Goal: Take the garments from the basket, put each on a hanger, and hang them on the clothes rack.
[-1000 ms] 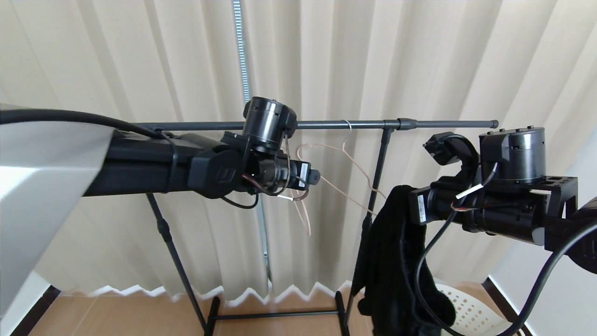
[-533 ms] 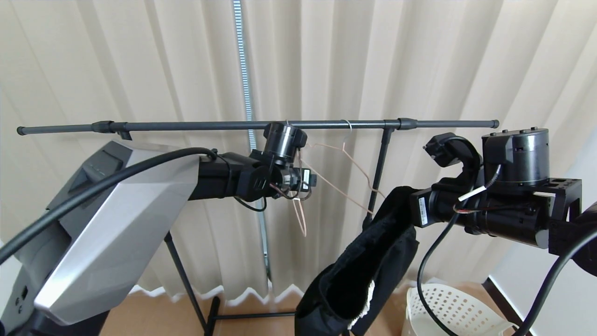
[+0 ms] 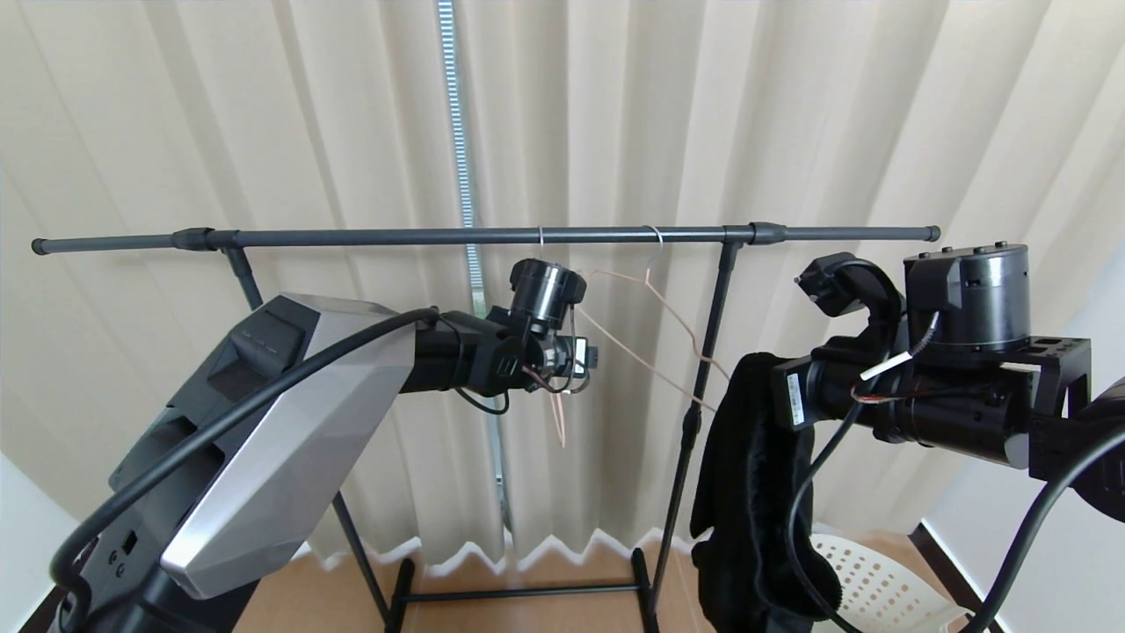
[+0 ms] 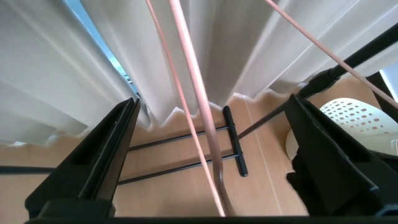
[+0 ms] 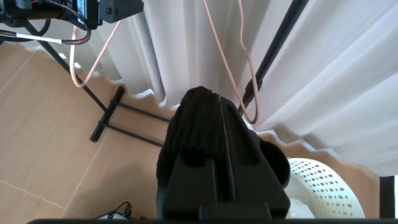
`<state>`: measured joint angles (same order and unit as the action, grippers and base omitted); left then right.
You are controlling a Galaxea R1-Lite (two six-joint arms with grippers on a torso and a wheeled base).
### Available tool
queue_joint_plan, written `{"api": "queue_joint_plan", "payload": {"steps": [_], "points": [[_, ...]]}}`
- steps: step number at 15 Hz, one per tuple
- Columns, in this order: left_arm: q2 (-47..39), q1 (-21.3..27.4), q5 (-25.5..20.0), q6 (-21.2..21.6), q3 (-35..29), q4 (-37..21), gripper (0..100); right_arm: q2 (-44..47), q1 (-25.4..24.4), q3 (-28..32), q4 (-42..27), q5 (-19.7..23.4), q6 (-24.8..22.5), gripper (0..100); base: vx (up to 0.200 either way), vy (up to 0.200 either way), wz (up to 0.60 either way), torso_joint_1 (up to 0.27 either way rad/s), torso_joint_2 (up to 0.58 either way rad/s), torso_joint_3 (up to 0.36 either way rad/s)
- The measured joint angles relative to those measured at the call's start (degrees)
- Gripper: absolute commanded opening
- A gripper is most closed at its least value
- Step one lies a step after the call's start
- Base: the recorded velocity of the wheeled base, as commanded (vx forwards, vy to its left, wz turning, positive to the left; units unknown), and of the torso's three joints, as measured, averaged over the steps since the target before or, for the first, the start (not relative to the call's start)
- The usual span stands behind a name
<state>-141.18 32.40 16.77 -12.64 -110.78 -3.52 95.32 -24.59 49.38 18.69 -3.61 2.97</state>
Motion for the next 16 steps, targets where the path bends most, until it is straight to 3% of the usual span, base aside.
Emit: {"api": "queue_joint_plan", "payload": {"steps": [6, 7, 16], "points": [[-0.5, 0.1, 0.0, 0.0, -0.2, 0.0, 100, 0.2, 0.0, 0.0, 0.0, 0.0, 0.0, 0, 0.000, 0.000, 0.00, 0.000, 0.00, 0.000], [-0.6, 0.2, 0.0, 0.0, -0.1, -0.1, 0, 0.2, 0.0, 0.0, 0.0, 0.0, 0.0, 0, 0.000, 0.000, 0.00, 0.000, 0.00, 0.000], [-0.5, 0.4, 0.0, 0.0, 0.2, -0.1, 0, 0.4, 0.0, -0.1, 0.0, 0.0, -0.1, 0, 0.000, 0.000, 0.00, 0.000, 0.00, 0.000]]}}
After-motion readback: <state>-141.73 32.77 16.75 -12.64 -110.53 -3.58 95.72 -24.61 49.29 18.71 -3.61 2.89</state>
